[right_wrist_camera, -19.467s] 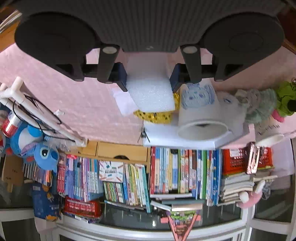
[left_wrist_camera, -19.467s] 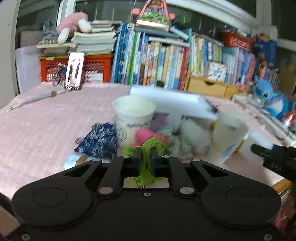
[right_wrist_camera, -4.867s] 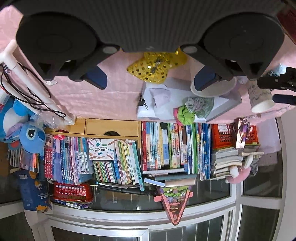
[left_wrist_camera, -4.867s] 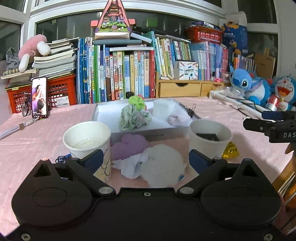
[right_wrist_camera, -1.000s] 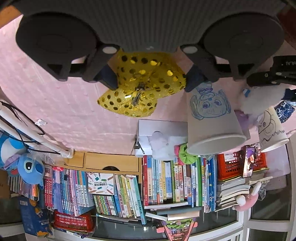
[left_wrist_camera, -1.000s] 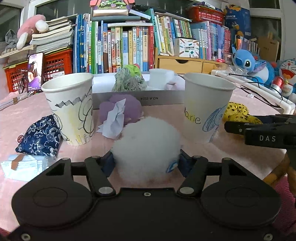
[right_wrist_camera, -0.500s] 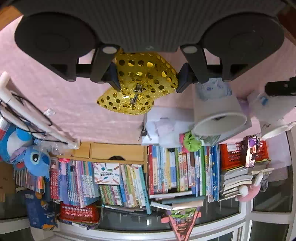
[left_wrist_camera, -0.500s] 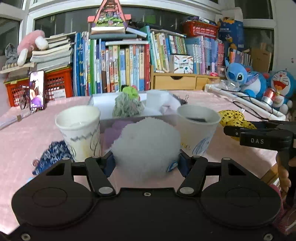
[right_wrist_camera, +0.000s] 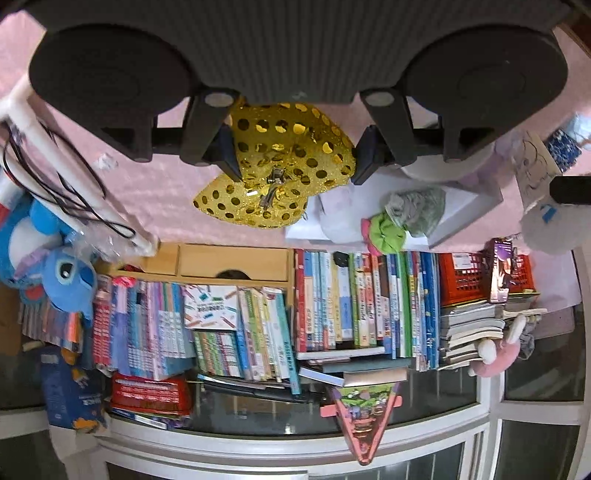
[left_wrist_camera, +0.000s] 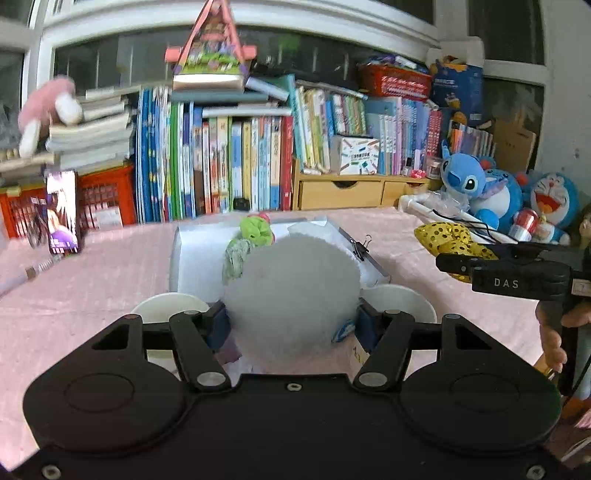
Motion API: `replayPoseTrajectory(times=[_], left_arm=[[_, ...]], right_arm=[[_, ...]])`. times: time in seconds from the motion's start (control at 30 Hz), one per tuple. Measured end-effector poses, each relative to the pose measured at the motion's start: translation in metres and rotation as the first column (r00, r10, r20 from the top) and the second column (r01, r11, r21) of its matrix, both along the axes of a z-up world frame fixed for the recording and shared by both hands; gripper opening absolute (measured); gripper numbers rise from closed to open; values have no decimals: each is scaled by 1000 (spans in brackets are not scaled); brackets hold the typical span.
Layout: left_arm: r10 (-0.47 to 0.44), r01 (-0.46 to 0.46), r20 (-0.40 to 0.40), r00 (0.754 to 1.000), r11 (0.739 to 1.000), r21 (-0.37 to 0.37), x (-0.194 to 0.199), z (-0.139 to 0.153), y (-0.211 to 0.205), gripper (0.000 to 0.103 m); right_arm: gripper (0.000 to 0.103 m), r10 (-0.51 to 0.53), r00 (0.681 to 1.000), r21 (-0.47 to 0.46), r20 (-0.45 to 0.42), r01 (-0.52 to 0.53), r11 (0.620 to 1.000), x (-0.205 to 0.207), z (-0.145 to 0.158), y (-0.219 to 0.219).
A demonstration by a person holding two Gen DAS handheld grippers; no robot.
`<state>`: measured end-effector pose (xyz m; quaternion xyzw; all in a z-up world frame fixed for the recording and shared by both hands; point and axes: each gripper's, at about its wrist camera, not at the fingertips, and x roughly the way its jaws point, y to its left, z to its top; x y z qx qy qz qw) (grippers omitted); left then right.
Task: Organize soft objects
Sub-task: 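Carry the pom-pom and bow over the white tray and lower them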
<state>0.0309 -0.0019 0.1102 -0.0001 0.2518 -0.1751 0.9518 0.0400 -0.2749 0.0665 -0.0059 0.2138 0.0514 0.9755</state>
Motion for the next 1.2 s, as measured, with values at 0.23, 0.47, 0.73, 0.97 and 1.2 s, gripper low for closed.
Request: replayPoseTrajectory(times=[0.23, 0.47, 0.73, 0.97, 1.2], left_arm=[[-2, -7, -174, 985, 999, -47, 67, 18, 14, 63], [-8, -38, -401, 916, 994, -107, 144, 15, 20, 63], [25, -95, -573, 819, 991, -92, 213, -11, 12, 63], [79, -144, -635, 769, 988, -52, 250, -37, 2, 63], [131, -188, -617, 776, 982, -28, 269, -51, -8, 63]], right_arm=[[65, 115, 972, 149, -204, -85, 985, 52, 27, -5], [66, 182, 911, 197, -369, -115, 974, 103, 31, 5], [66, 189, 837, 133, -514, -140, 981, 145, 11, 30], [66, 159, 817, 123, -555, -109, 986, 175, -5, 35], [66, 150, 831, 144, -536, -85, 986, 192, -10, 36]])
